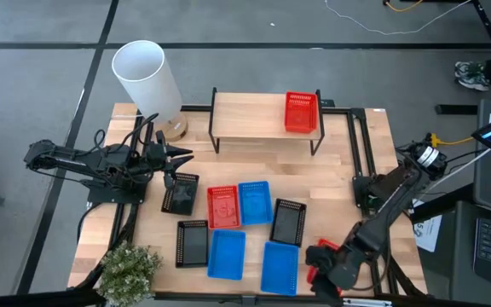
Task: Stack baskets on shelf by color
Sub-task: Stack the right red bin on top of the other red bin on the shelf
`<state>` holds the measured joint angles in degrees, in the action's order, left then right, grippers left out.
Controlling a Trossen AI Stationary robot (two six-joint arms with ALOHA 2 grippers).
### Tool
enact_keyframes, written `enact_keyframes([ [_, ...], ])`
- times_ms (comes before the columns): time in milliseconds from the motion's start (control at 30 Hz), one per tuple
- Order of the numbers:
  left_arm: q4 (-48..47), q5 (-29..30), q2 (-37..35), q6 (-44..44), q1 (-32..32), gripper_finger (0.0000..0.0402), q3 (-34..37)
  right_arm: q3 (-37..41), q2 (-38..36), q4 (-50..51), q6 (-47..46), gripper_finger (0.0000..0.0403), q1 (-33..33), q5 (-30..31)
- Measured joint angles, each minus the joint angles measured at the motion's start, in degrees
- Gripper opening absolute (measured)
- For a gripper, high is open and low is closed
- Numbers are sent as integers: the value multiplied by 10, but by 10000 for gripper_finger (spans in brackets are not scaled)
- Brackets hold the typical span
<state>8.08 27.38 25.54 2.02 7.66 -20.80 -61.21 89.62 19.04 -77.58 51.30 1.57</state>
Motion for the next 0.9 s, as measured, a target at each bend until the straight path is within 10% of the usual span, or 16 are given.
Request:
enact_keyframes([
  [900, 0, 0, 0, 0, 0, 69, 0, -1, 112, 40, 0, 91, 13, -77],
])
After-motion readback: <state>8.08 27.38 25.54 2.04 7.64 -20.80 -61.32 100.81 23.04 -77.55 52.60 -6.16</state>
